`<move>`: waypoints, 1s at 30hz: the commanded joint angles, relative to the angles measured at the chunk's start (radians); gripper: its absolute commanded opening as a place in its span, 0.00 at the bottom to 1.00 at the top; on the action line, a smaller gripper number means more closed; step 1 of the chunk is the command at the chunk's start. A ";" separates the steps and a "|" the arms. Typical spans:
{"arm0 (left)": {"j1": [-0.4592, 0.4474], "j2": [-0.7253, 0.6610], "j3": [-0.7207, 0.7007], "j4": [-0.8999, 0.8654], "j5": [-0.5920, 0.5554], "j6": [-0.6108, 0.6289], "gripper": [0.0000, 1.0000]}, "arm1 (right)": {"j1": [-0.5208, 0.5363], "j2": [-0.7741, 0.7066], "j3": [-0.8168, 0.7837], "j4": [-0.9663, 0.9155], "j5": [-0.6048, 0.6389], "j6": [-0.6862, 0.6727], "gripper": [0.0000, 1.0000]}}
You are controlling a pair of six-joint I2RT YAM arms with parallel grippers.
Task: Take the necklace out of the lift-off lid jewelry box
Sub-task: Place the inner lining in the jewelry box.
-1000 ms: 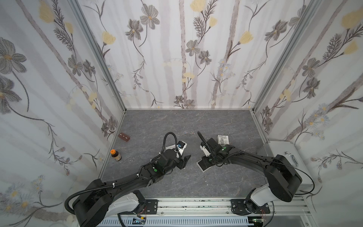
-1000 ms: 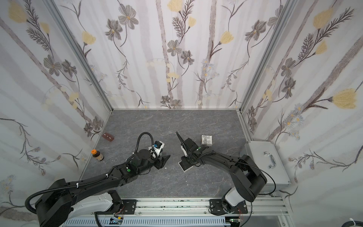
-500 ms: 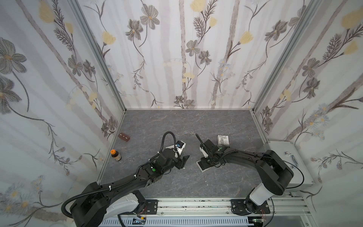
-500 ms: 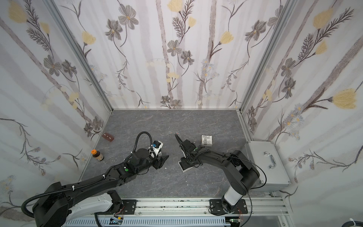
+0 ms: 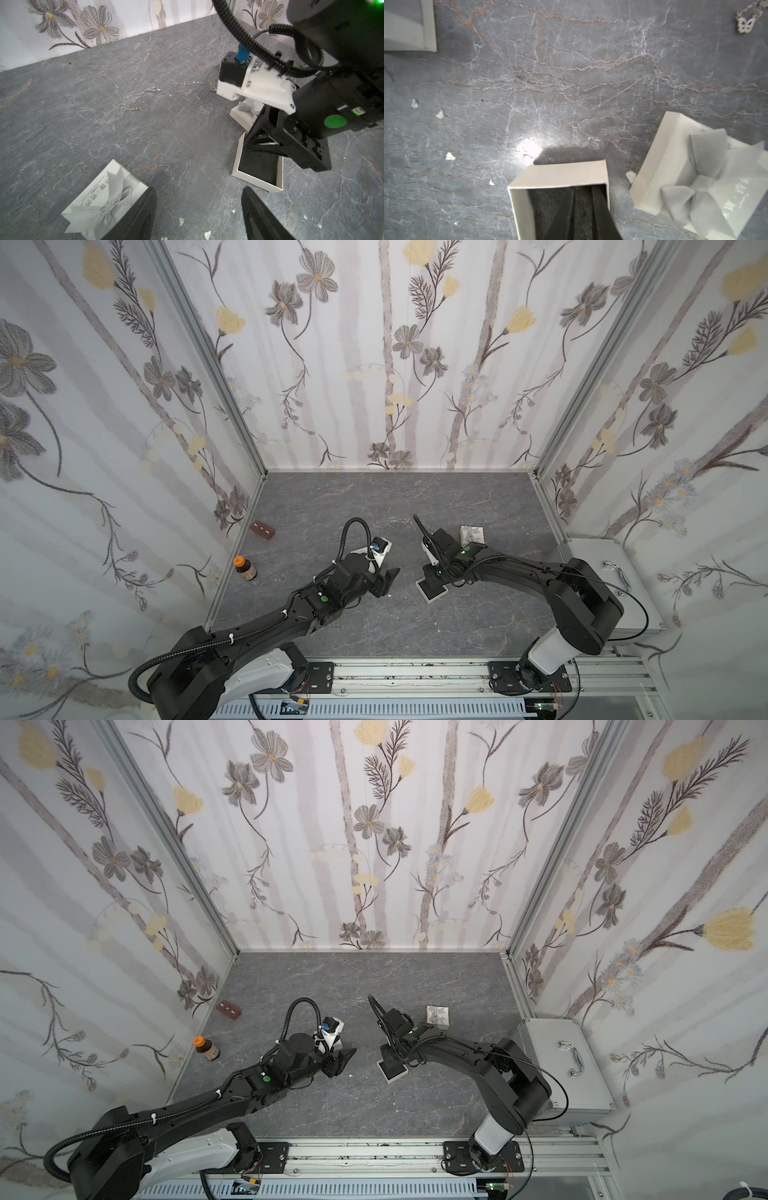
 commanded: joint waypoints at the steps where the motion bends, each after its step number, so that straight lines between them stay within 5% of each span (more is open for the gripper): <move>1: 0.003 -0.008 -0.001 0.003 0.005 0.007 0.67 | 0.001 0.017 0.009 0.019 0.010 0.008 0.16; 14: 0.008 0.010 0.007 0.008 0.008 0.005 0.67 | 0.031 -0.015 -0.014 0.077 -0.030 0.007 0.17; 17: 0.008 0.012 0.008 0.008 0.007 0.005 0.68 | 0.018 -0.090 -0.019 0.087 -0.064 -0.002 0.25; 23: 0.011 0.018 0.010 0.008 0.016 0.006 0.70 | -0.057 -0.205 -0.043 0.082 -0.056 0.008 0.61; 30: 0.013 0.021 0.011 0.006 0.041 0.016 0.74 | -0.202 -0.243 -0.109 0.051 0.139 0.078 0.72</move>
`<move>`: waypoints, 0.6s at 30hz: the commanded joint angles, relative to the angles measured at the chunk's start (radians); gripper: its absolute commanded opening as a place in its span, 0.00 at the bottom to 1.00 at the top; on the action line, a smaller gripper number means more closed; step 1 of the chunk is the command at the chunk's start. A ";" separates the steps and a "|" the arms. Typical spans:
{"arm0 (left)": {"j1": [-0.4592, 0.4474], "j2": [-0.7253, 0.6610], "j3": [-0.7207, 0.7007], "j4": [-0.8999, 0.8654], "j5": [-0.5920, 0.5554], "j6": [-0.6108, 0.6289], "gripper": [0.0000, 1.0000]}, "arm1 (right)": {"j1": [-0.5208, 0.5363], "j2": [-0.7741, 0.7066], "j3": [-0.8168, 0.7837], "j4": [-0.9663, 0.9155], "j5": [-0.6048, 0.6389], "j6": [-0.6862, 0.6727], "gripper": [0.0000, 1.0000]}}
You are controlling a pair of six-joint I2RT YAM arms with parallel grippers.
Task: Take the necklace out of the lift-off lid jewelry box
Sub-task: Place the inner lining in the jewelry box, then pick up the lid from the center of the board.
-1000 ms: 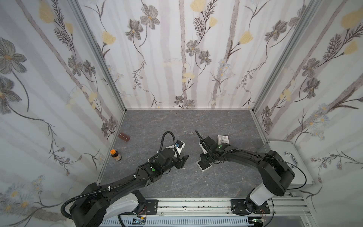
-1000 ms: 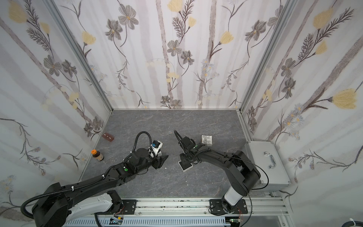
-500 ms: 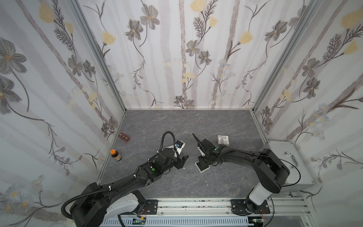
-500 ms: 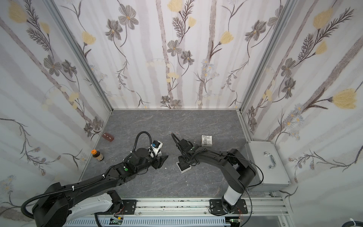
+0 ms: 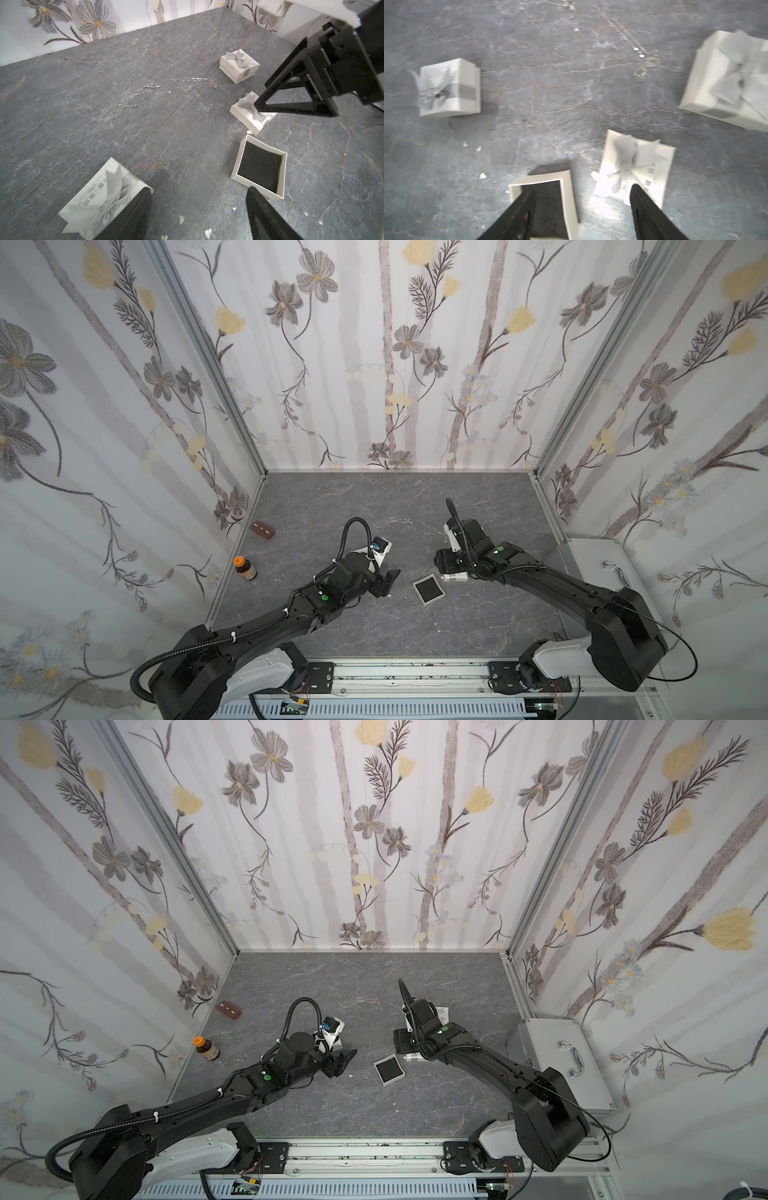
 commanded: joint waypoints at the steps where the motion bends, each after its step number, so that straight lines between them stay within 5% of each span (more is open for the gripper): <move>1: 0.001 0.004 0.008 0.007 0.017 0.016 0.75 | -0.039 0.020 -0.012 -0.001 0.114 0.043 0.74; 18: 0.001 0.016 -0.005 -0.003 0.068 0.050 0.85 | -0.035 0.198 0.022 0.030 0.059 0.064 0.82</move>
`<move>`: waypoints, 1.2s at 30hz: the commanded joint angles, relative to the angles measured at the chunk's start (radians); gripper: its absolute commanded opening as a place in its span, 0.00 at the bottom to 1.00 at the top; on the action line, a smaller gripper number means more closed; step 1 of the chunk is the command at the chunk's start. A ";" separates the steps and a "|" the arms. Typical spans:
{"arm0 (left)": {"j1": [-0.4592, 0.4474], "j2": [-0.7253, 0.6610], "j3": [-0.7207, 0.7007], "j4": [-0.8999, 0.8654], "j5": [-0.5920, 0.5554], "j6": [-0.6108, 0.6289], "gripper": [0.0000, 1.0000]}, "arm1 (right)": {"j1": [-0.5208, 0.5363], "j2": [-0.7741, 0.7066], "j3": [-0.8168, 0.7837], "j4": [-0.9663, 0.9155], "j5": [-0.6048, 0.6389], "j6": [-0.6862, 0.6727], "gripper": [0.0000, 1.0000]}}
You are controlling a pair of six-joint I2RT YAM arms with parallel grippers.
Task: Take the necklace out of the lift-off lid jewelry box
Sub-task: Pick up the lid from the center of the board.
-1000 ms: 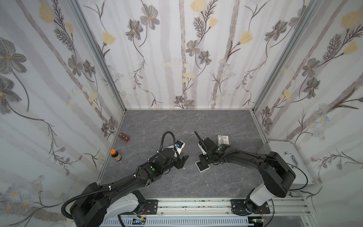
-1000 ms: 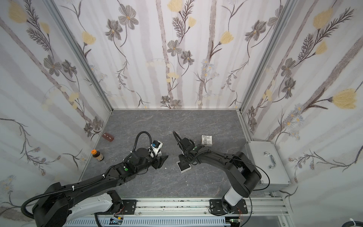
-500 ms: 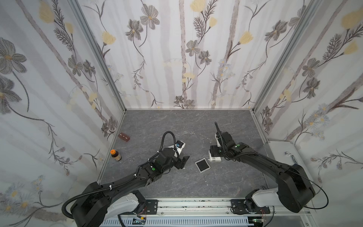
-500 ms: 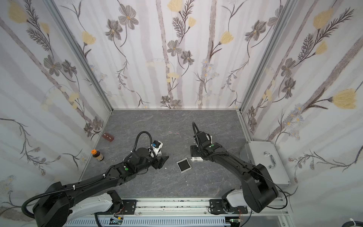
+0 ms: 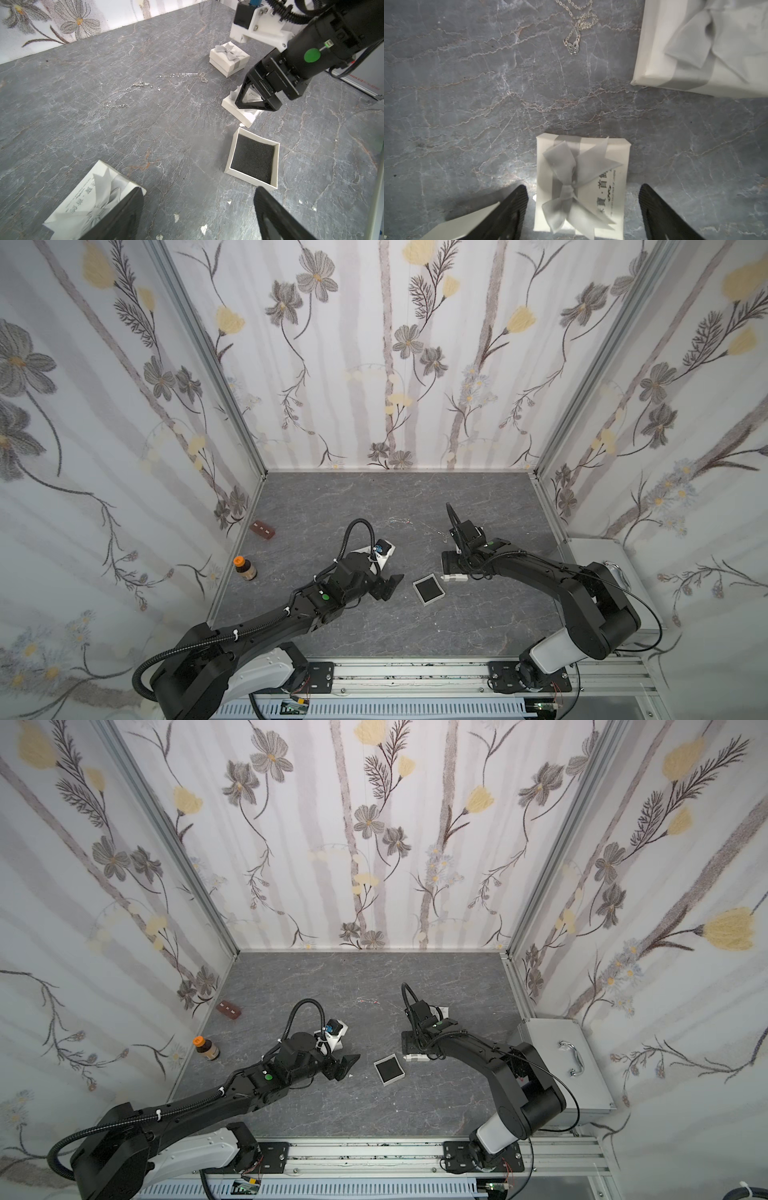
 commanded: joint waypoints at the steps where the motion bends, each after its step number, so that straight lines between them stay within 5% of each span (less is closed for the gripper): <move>1: 0.001 0.005 -0.002 -0.002 0.015 0.008 0.85 | 0.004 0.016 0.010 0.030 -0.009 0.018 0.82; 25: 0.001 0.072 -0.018 -0.003 0.143 0.027 0.85 | 0.019 0.088 0.044 -0.005 -0.009 -0.031 0.74; 36: -0.011 0.168 -0.050 0.070 0.246 0.026 0.82 | -0.011 -0.061 -0.009 0.004 -0.296 -0.183 0.71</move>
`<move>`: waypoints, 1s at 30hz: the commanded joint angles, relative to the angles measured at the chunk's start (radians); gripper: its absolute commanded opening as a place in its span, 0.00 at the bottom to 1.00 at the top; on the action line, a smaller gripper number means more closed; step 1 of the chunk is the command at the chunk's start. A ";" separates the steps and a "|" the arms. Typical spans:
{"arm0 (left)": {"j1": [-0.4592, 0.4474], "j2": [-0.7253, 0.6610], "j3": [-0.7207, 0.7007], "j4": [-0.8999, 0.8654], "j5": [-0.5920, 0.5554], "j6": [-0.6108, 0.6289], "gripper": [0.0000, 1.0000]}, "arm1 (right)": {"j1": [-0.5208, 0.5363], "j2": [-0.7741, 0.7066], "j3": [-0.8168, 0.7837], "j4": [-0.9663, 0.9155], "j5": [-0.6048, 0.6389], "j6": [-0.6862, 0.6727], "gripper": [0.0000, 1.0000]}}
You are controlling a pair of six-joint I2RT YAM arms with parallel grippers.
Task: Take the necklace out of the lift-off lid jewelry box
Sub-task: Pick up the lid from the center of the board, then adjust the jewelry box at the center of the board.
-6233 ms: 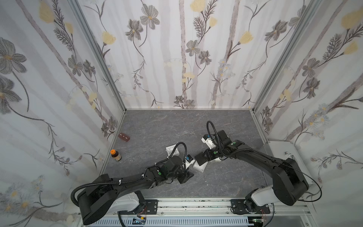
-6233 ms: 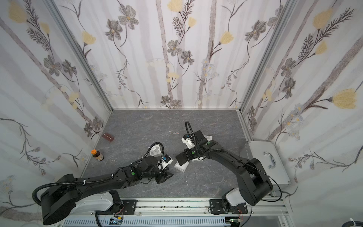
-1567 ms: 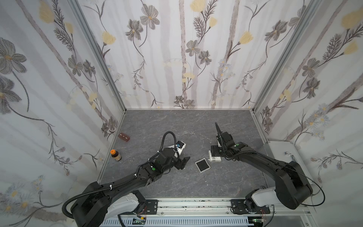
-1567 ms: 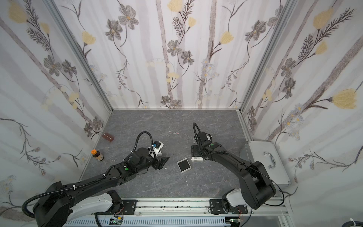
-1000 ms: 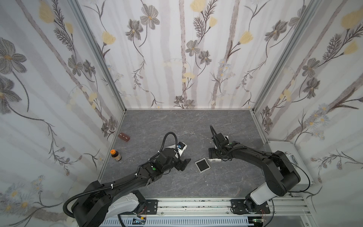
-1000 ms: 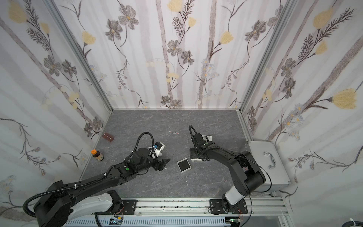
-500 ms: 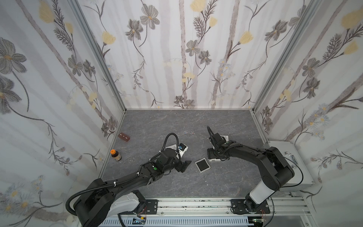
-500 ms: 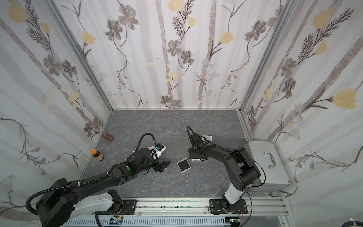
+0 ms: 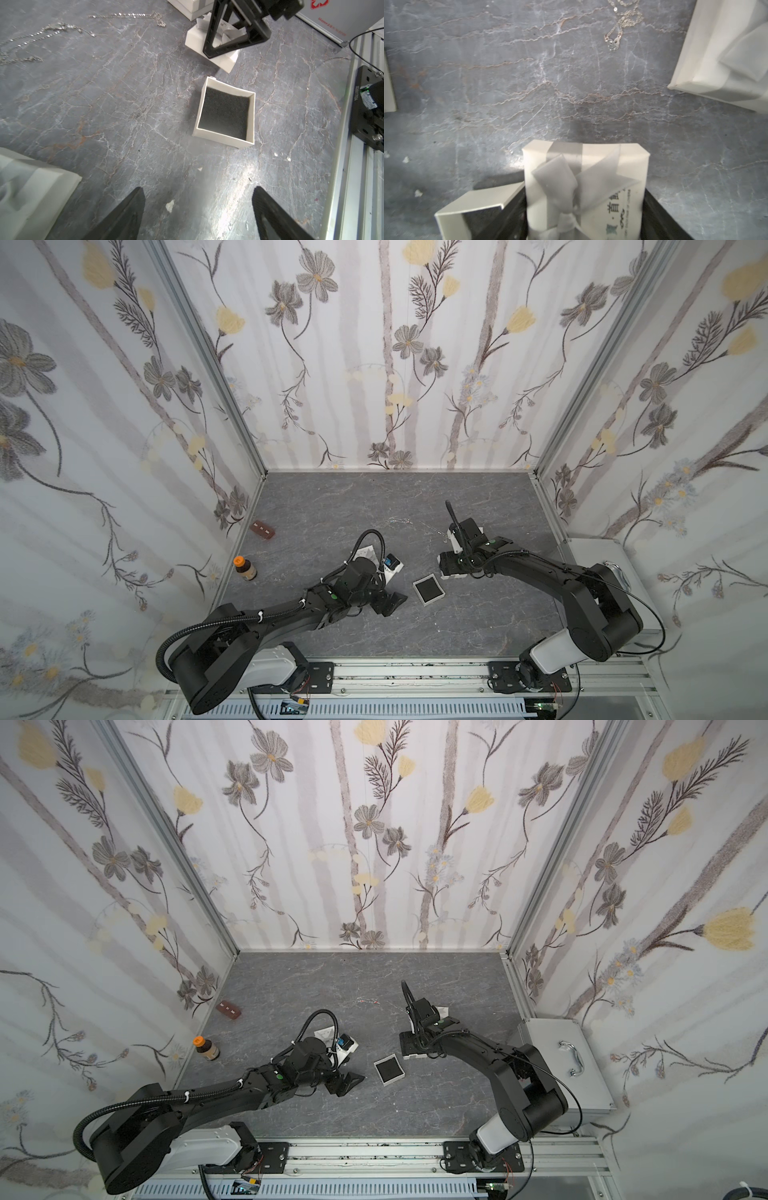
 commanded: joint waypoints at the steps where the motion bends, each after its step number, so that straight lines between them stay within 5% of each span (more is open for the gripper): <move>1: -0.008 0.027 -0.005 0.048 0.015 0.005 0.82 | 0.000 -0.027 -0.018 0.019 -0.158 -0.060 0.70; 10: -0.055 0.182 0.050 0.127 -0.062 -0.023 0.75 | 0.004 -0.078 -0.080 0.068 -0.340 -0.090 0.69; 30: -0.094 0.351 0.135 0.213 -0.154 -0.060 0.71 | 0.024 -0.057 -0.098 0.098 -0.359 -0.069 0.68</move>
